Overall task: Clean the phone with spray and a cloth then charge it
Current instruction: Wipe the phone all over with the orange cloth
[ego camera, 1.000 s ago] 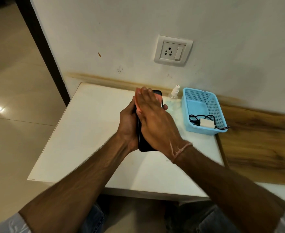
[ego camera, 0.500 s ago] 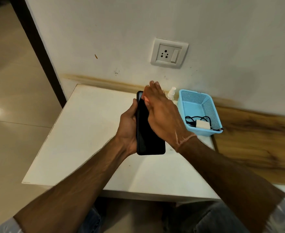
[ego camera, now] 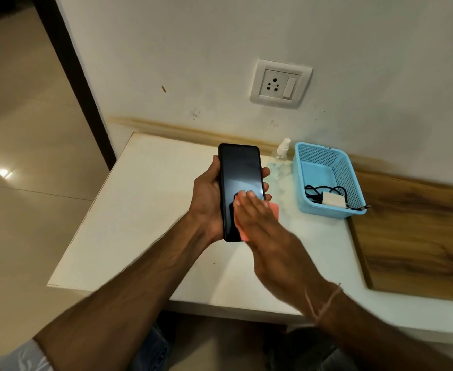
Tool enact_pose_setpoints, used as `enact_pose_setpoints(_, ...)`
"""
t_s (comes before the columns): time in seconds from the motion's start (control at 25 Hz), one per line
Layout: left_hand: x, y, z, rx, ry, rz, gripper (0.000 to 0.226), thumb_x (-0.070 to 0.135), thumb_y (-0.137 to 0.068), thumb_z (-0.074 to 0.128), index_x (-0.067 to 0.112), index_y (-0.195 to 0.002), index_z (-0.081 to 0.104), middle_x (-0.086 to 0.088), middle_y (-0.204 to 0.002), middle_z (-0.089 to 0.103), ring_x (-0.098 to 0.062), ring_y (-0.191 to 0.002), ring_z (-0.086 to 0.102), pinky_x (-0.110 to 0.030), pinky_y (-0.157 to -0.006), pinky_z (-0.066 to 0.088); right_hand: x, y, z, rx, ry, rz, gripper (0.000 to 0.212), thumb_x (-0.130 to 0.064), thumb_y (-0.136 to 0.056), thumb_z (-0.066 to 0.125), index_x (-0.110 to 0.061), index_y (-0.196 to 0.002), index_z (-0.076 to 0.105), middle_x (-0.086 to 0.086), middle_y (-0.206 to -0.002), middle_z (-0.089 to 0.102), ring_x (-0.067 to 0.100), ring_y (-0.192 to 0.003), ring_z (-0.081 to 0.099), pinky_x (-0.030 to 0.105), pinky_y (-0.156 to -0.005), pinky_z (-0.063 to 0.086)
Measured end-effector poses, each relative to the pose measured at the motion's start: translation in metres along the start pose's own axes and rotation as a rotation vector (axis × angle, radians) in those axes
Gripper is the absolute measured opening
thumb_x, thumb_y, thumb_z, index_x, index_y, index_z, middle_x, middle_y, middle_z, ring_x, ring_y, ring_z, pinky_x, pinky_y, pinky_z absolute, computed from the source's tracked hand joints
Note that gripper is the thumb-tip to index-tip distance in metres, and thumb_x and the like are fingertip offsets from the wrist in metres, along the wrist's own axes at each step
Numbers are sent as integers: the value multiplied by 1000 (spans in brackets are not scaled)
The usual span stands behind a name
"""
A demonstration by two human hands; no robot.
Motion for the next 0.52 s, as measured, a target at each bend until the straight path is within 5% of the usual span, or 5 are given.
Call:
enact_pose_setpoints(0.2, -8, 0, 6, 0, 39, -9, 61, 57, -101, 38, 10, -120, 72, -14, -125, 69, -28, -112, 68, -38, -96, 55, 35, -93, -29, 83, -115, 258, 48, -18, -105, 30, -9, -151, 22, 4, -160, 12, 13, -148, 5, 27, -121, 0)
enact_pose_setpoints(0.32, -4, 0, 4, 2, 27, 0, 66, 57, -101, 36, 6, -135, 59, -15, -137, 61, -30, -120, 62, -41, -104, 48, 12, -80, -12, 77, -138, 150, 48, -16, -105, 30, -6, -151, 20, 8, -160, 11, 17, -149, 4, 32, -122, 2)
enact_pose_setpoints(0.52, -1, -2, -1, 10, 24, -9, 77, 63, -99, 29, 4, -145, 47, -19, -136, 55, -31, -103, 57, -46, -103, 42, -7, 5, 7, -9, 8, -147, 57, -10, -98, 47, -8, -150, 23, 6, -159, 20, 18, -148, 12, 34, -121, 8)
Point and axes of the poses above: each hand's wrist, its own y-axis away from the middle knuckle, its own z-axis out of the palm, x = y × z, the point moved 6 cm from there along -y, towards the middle knuckle
